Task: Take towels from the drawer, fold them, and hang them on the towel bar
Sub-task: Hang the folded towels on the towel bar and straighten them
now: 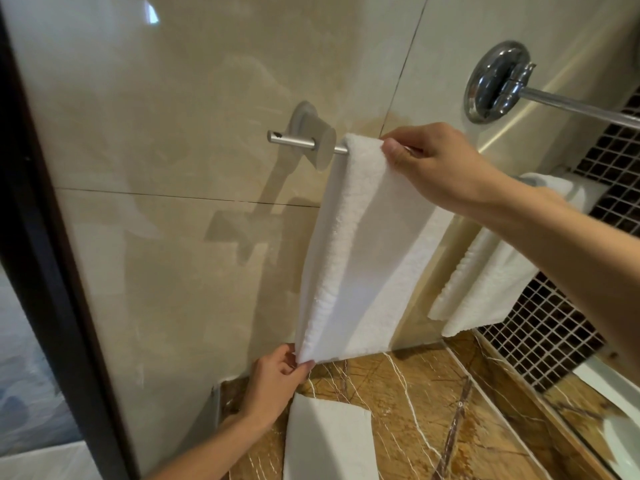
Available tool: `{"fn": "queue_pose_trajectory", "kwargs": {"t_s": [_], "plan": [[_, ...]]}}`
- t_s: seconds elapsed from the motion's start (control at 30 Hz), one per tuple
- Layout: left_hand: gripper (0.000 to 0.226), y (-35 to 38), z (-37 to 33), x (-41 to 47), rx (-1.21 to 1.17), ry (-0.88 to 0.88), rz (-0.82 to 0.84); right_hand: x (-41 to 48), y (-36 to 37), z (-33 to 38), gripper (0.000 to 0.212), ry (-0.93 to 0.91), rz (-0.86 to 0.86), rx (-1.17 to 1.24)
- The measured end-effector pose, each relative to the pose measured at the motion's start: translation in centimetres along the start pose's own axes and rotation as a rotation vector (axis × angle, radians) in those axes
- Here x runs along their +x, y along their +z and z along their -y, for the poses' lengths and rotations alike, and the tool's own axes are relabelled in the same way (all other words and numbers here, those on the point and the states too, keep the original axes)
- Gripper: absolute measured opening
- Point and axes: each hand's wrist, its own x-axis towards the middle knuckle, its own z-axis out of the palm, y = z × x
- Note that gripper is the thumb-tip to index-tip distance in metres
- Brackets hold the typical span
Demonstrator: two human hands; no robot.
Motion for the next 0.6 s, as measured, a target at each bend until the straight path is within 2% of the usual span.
{"fn": "queue_pose_trajectory", "kwargs": {"t_s": [0.37,0.6], "plan": [[0.008,0.12,-0.33,0.05,-0.002,-0.01,-0.018,0.43,0.29,-0.04,0.033,0.05,0.037,0.016],[0.014,-0.15,-0.78,0.15,0.021,-0.009,-0.017,-0.04,-0.63,-0.15,0.031,-0.044,0.0,-0.027]]}}
